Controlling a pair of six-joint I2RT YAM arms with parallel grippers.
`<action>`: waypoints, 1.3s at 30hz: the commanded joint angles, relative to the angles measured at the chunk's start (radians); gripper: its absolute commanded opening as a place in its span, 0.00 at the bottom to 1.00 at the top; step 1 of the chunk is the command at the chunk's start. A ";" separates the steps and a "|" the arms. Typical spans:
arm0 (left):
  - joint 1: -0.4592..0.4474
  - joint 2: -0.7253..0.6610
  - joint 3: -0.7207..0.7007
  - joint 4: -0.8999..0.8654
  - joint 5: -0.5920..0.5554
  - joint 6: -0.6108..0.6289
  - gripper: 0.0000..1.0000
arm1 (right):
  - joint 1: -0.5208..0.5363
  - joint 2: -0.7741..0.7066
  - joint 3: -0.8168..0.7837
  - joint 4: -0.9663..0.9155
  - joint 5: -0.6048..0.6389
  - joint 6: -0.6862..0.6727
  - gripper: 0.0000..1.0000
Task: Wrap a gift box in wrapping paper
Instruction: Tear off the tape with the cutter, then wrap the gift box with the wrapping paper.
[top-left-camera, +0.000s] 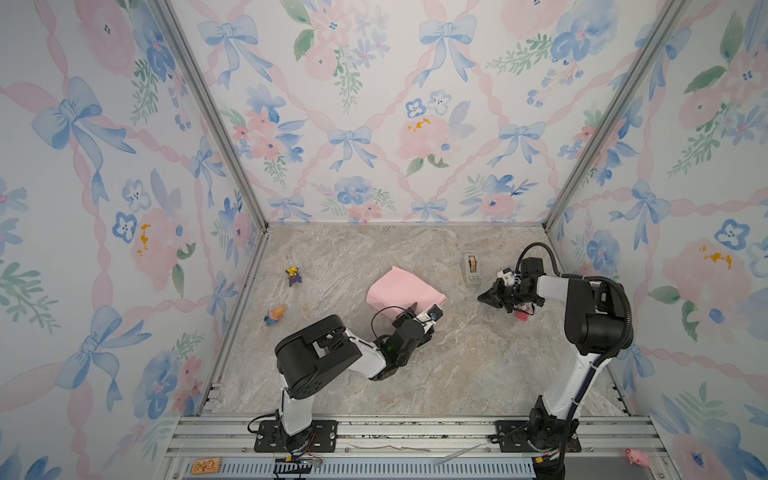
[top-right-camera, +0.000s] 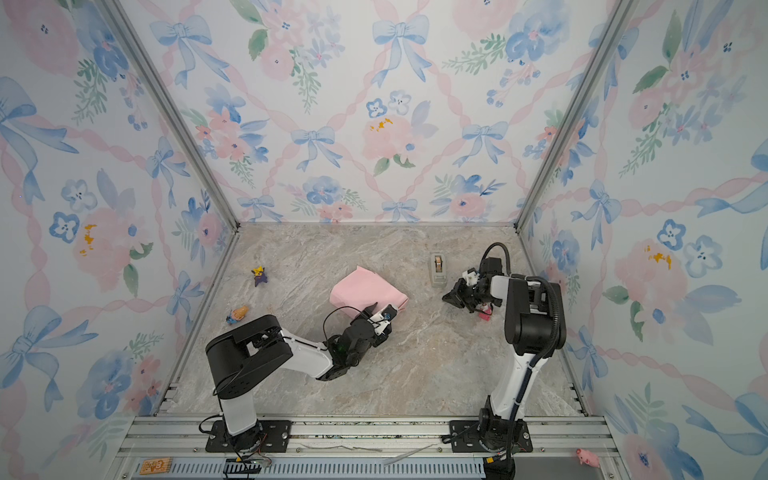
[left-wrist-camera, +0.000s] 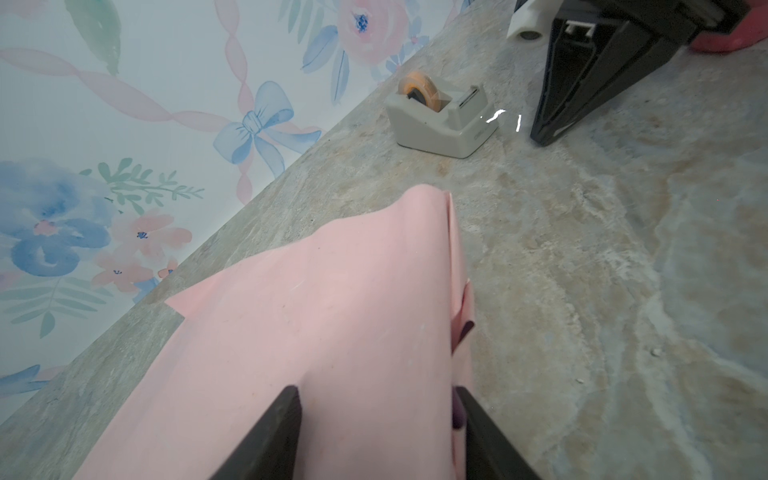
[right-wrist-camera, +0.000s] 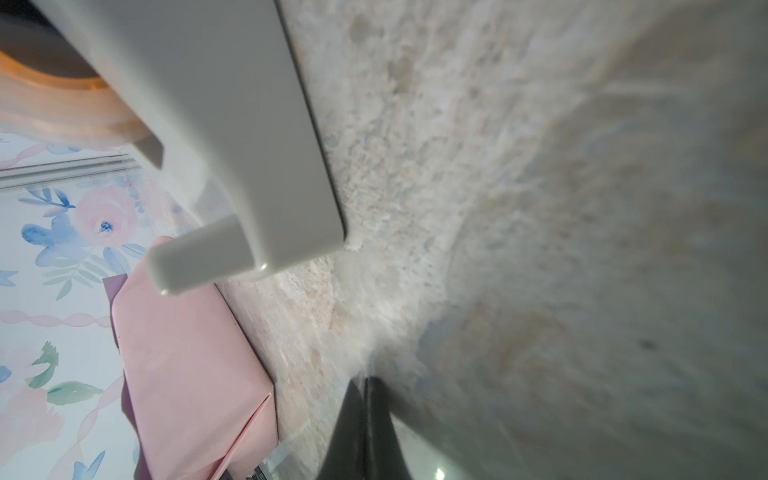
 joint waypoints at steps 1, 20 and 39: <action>0.007 0.069 -0.034 -0.185 0.028 -0.041 0.59 | 0.008 -0.029 -0.011 -0.085 0.076 -0.016 0.00; 0.010 0.077 -0.035 -0.171 0.034 -0.040 0.59 | 0.245 -0.442 -0.058 -0.145 -0.176 -0.337 0.00; 0.010 0.064 -0.039 -0.171 0.034 -0.034 0.59 | 0.419 -0.318 -0.073 -0.166 -0.217 -0.380 0.00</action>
